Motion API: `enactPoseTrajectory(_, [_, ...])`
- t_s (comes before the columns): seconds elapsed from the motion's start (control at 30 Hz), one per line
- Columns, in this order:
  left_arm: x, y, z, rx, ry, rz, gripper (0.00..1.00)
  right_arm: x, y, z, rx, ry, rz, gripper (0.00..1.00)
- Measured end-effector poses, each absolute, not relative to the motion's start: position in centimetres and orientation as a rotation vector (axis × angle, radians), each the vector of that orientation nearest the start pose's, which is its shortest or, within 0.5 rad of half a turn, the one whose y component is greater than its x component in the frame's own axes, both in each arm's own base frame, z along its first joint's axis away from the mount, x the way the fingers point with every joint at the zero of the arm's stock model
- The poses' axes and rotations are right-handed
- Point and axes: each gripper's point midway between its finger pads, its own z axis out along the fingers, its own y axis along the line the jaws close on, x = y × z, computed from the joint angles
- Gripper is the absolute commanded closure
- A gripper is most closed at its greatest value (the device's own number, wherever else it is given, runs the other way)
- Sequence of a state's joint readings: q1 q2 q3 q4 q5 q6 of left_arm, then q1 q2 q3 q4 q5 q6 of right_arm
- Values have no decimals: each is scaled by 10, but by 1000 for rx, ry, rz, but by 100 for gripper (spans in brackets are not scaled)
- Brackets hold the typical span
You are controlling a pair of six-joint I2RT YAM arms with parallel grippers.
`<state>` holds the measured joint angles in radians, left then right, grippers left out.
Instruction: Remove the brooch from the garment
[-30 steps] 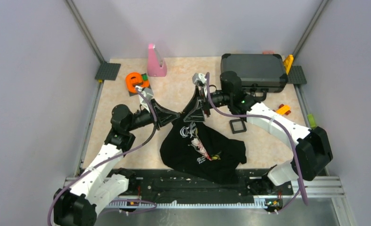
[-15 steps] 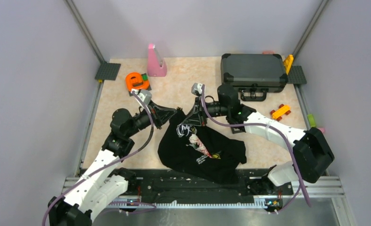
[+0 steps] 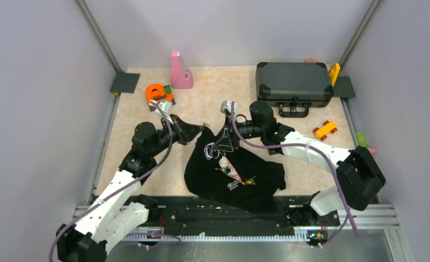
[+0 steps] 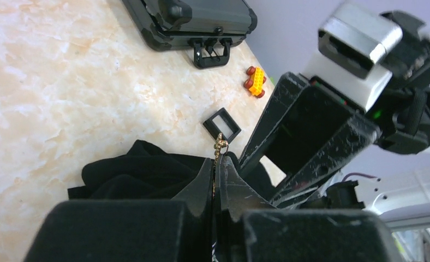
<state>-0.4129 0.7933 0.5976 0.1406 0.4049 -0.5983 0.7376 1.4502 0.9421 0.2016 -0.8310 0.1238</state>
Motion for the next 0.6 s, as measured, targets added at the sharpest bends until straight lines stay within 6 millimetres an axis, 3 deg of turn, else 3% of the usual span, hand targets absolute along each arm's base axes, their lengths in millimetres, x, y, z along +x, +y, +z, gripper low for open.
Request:
enactPoseTrajectory(0.17, [250, -211, 271, 61, 1790, -1189, 100, 201, 355, 216, -1114, 1670, 1310, 53])
enactPoseTrajectory(0.27, [248, -216, 272, 27, 1814, -1275, 100, 209, 338, 230, -960, 1730, 1206, 45])
enactPoseTrajectory(0.33, [245, -221, 274, 14, 1825, -1339, 100, 216, 327, 242, -850, 1752, 1150, 5])
enactPoseTrajectory(0.5, [242, -235, 282, -9, 1833, -1512, 100, 229, 299, 264, -639, 1786, 1035, 1])
enactPoseTrajectory(0.6, [240, -240, 288, -4, 1824, -1583, 100, 228, 285, 273, -566, 1753, 1011, 5])
